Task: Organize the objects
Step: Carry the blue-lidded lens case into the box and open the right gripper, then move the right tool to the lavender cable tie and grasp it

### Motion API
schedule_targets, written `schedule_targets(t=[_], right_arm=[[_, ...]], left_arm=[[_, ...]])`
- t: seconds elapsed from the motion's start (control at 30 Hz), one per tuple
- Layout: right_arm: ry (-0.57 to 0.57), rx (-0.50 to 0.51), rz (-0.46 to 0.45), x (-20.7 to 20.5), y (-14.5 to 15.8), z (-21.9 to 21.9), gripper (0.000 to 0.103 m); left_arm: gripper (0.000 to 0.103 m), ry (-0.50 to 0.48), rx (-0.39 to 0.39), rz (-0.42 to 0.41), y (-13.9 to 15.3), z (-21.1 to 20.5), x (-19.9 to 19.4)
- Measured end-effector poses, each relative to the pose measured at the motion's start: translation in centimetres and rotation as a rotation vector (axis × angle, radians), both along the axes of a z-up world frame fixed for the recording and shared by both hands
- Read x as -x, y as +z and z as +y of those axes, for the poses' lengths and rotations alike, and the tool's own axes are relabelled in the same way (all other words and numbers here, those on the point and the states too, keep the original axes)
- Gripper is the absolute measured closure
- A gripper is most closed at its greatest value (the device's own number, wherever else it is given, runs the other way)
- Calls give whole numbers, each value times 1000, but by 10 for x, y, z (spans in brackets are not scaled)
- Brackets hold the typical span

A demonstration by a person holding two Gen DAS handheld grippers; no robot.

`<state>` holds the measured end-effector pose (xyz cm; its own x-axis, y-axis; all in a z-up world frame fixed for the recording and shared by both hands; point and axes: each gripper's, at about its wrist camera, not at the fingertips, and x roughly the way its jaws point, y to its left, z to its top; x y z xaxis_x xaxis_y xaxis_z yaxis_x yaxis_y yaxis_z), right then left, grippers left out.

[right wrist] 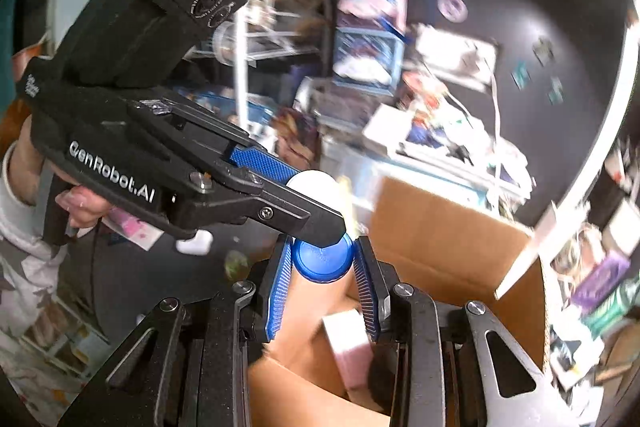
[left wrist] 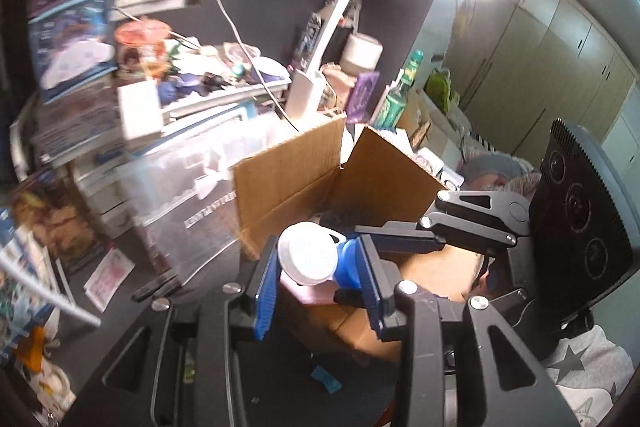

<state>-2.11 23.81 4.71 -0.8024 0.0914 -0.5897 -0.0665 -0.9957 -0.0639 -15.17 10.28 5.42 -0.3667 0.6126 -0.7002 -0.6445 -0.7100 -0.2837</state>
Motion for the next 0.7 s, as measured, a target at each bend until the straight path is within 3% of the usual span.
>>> schedule_targets(t=[0.27,0.33,0.53,0.7], right_arm=[[-68,29,-110,-2,-11,27,76],[-83,22,-133,0,-13,27,72],[-76,12,-129,-5,-12,17,68],[3,13,-52,-15,0,-16,68]], left_arm=[[68,-29,84,-37,-15,36,18],[55,-19,108,-25,-16,38,17],[33,-6,104,51,-1,24,0],[27,62,95,148,17,-12,-30]])
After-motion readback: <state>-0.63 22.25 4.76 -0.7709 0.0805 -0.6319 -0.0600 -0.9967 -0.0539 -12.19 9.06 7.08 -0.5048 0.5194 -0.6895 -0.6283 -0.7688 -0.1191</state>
